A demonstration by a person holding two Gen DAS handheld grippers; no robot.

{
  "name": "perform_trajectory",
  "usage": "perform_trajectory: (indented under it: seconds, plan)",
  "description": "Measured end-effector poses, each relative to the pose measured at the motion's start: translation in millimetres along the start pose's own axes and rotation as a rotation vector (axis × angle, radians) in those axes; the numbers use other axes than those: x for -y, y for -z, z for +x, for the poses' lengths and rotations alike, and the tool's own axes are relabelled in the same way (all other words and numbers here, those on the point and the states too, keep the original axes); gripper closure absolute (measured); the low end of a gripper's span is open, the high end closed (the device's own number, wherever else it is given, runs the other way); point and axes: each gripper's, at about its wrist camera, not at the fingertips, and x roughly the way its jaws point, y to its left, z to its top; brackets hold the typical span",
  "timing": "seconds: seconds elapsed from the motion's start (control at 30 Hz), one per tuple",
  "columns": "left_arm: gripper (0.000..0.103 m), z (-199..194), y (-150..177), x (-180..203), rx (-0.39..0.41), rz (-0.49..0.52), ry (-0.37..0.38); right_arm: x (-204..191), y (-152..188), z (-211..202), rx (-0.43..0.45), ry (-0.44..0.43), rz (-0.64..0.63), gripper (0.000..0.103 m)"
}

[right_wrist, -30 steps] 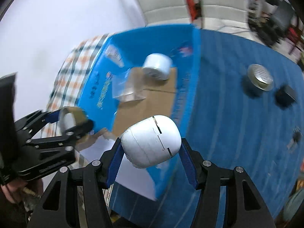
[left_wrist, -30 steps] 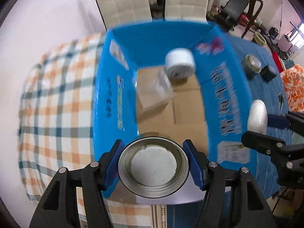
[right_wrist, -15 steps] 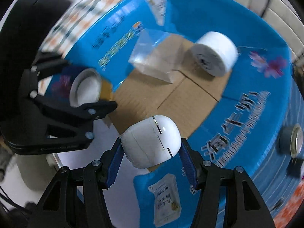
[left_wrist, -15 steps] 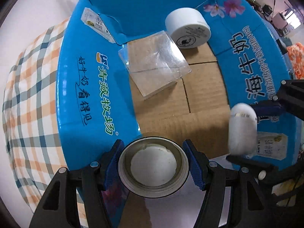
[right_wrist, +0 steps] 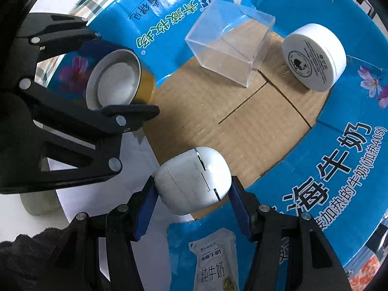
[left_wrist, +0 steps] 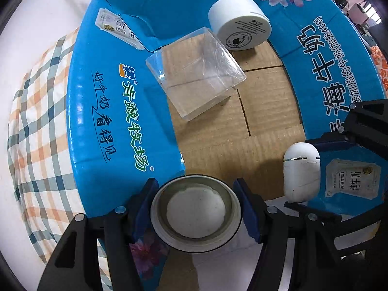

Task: Organize rigid objects
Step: 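Open both grippers to drop the tin and earbud case in the box, then move both grippers back toward the strainer cup and black charger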

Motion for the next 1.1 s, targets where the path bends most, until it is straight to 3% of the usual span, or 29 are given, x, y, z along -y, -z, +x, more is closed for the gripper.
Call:
perform_trajectory:
  seconds: [0.27, 0.33, 0.4, 0.53, 0.63, 0.7, 0.9, 1.1]
  plan:
    - [0.040, -6.4, -3.7, -9.2, -0.019, -0.020, 0.028, -0.6, 4.1, -4.8, 0.010, -0.008, 0.023, 0.037]
    - [0.019, -11.0, -0.7, -7.3, -0.011, -0.025, 0.026, -1.4, 3.7, -7.8, 0.023, -0.002, 0.021, 0.032]
    - [0.009, -16.0, 1.1, -6.1, -0.008, -0.031, 0.027, -4.9, 5.0, -7.3, 0.028, -0.001, 0.019, 0.029]
    - [0.002, -29.8, 4.8, -7.0, 0.018, -0.052, 0.018, -5.2, 7.8, -15.7, 0.050, 0.006, 0.027, 0.025]
    - [0.002, -44.8, 9.6, -9.5, 0.048, -0.071, 0.015, -6.0, 12.9, -24.8, 0.070, 0.021, 0.036, 0.021]
    - [0.002, -56.6, 15.3, -11.8, 0.068, -0.089, 0.011, -10.7, 16.9, -31.8, 0.089, 0.039, 0.037, 0.009]
    - [0.002, -82.8, 28.5, -15.7, 0.115, -0.139, -0.014, -2.9, 33.5, -60.4, 0.156, 0.090, 0.094, 0.009]
    - [0.002, -101.6, 40.7, -20.3, 0.176, -0.214, -0.057, 1.1, 53.6, -87.1, 0.200, 0.179, 0.228, 0.009]
